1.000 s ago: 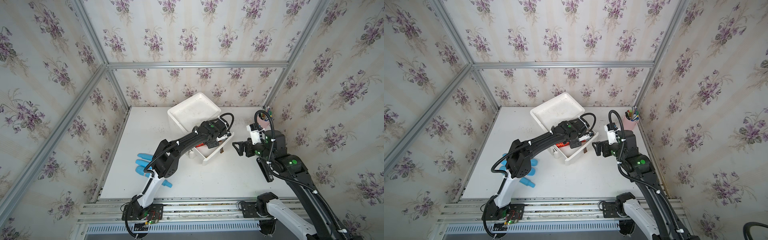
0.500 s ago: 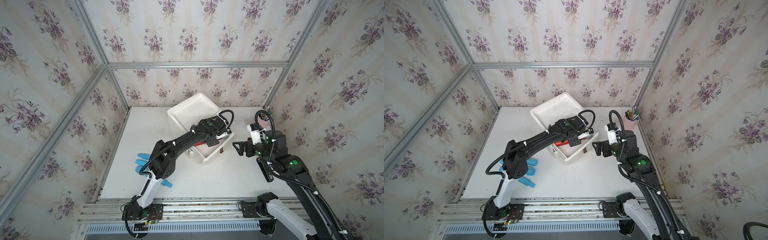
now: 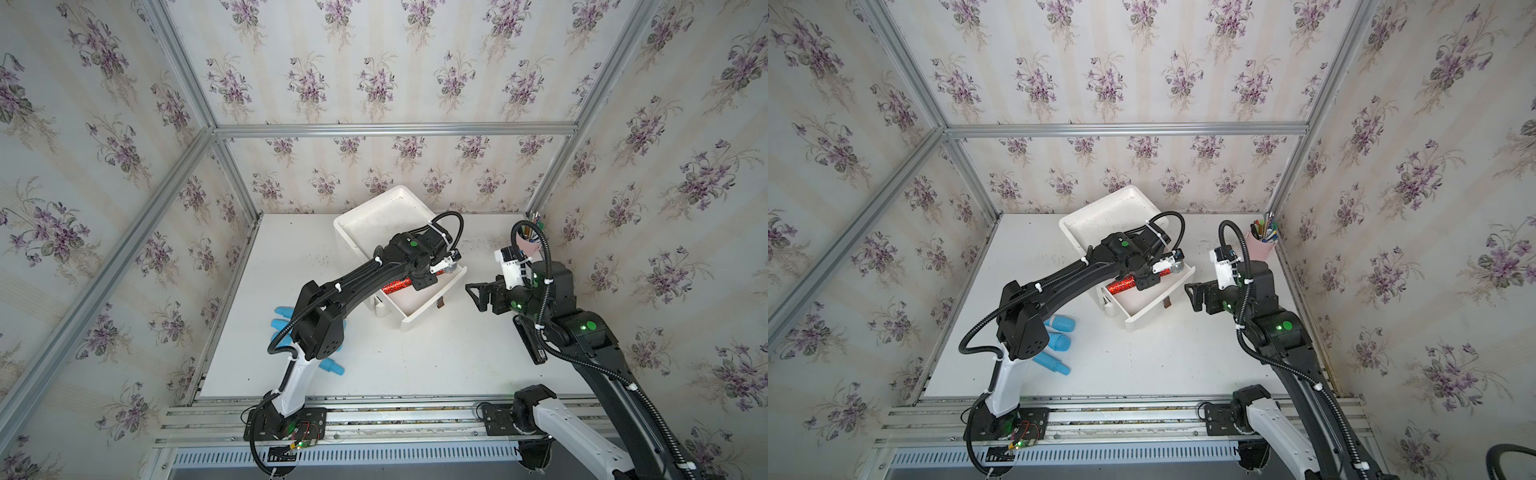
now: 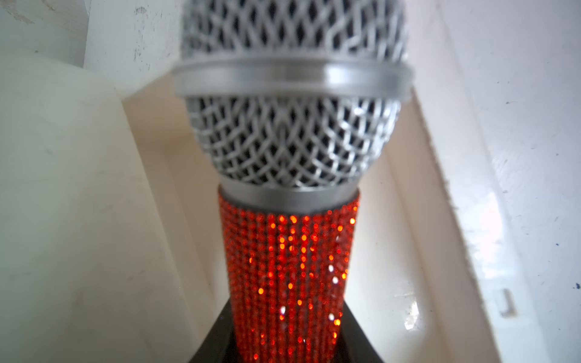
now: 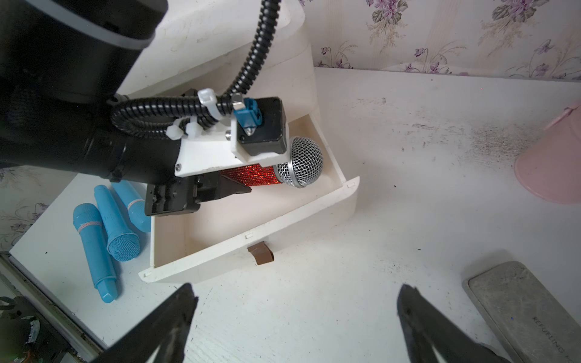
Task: Take the microphone out of the drawer
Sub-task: Pick up the microphone from the drawer.
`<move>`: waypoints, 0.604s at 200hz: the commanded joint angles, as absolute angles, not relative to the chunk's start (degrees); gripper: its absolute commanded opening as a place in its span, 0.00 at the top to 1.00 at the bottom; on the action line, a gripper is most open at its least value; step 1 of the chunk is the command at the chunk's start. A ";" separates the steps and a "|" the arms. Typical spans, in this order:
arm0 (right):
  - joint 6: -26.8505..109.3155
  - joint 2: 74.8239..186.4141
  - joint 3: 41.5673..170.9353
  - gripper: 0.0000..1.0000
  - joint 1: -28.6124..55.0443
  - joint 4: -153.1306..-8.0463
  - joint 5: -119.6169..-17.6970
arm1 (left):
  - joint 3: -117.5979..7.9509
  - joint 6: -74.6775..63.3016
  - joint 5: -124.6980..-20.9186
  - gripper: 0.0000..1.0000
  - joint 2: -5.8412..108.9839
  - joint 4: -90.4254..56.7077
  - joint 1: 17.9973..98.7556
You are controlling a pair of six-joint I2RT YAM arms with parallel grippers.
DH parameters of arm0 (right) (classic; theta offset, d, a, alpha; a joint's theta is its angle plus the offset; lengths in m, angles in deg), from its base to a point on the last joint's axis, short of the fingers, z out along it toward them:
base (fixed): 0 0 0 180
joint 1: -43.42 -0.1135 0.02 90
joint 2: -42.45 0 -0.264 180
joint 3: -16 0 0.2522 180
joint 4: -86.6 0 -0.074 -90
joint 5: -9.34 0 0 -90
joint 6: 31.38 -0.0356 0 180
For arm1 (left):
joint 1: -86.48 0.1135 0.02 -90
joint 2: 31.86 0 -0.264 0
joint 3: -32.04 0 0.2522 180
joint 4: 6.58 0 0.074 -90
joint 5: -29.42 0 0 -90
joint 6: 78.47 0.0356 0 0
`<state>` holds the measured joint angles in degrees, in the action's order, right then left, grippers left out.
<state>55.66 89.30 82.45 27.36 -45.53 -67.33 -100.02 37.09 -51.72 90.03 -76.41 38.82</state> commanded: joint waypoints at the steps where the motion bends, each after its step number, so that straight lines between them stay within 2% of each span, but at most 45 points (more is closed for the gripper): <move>1: 55.88 89.04 82.76 0.02 27.42 -46.93 -67.08 | -100.22 36.96 -52.92 1.00 88.83 -76.60 39.01; 121: 56.33 88.69 82.84 0.02 27.42 -47.13 -67.43 | -99.63 34.16 -60.67 1.00 84.89 -74.18 40.05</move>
<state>55.70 88.91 82.47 27.36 -45.53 -67.38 -99.60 34.95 -58.01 85.98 -75.63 39.58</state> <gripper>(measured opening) 0.982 0.375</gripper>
